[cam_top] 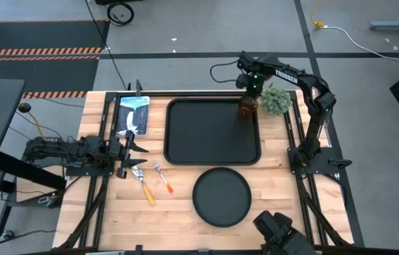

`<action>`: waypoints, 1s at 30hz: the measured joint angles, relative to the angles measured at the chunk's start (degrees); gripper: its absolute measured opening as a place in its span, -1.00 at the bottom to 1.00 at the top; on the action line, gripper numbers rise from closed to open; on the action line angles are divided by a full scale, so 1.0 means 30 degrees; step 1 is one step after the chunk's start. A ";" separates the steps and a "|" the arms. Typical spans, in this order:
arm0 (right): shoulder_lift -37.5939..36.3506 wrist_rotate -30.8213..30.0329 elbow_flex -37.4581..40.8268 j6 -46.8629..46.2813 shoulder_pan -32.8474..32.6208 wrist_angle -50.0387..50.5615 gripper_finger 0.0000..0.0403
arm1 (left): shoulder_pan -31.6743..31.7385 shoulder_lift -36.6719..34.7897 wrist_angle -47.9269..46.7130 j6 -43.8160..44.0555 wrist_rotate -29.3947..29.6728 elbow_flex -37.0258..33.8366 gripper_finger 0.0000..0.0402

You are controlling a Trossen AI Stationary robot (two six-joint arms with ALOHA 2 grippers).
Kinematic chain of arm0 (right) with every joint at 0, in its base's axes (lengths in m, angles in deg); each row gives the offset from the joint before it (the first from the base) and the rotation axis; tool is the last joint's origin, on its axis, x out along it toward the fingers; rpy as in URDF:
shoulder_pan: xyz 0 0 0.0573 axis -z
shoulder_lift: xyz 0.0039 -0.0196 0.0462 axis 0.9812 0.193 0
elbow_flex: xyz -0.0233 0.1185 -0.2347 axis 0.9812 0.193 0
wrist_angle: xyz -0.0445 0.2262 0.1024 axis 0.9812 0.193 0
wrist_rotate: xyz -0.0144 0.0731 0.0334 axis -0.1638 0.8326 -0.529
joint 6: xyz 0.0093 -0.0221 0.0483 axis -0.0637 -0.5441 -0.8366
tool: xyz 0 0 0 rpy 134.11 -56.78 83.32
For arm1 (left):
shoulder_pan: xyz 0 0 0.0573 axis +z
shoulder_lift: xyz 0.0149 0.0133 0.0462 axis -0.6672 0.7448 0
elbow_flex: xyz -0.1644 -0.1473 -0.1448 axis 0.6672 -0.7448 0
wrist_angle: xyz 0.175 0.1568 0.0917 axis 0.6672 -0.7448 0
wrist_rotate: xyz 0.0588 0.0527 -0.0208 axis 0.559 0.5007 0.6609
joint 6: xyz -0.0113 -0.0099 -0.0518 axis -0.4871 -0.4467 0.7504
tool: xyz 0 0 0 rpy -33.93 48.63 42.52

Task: Pick and place plate/cup/fork/spoon on tray
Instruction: Put the brown cup on the black tray, then put the black plate on the black tray below the brown cup

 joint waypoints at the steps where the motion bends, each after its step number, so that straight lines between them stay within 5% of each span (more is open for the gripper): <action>1: 0.0003 0.0065 0.0001 -0.0118 0.0116 -0.0073 -0.93 | -0.0006 0.0001 0.0000 0.0000 0.0000 -0.0007 -0.17; 10: 0.0003 0.0030 0.0001 -0.1546 0.0469 -0.0472 -0.89 | -0.0002 0.0005 0.0000 -0.0002 0.0000 -0.0005 -0.17; 30: -0.0016 -0.1998 -0.1251 -0.1616 -0.0050 -0.0059 -0.41 | -0.0004 0.0000 0.0000 -0.0004 0.0000 -0.0007 -0.17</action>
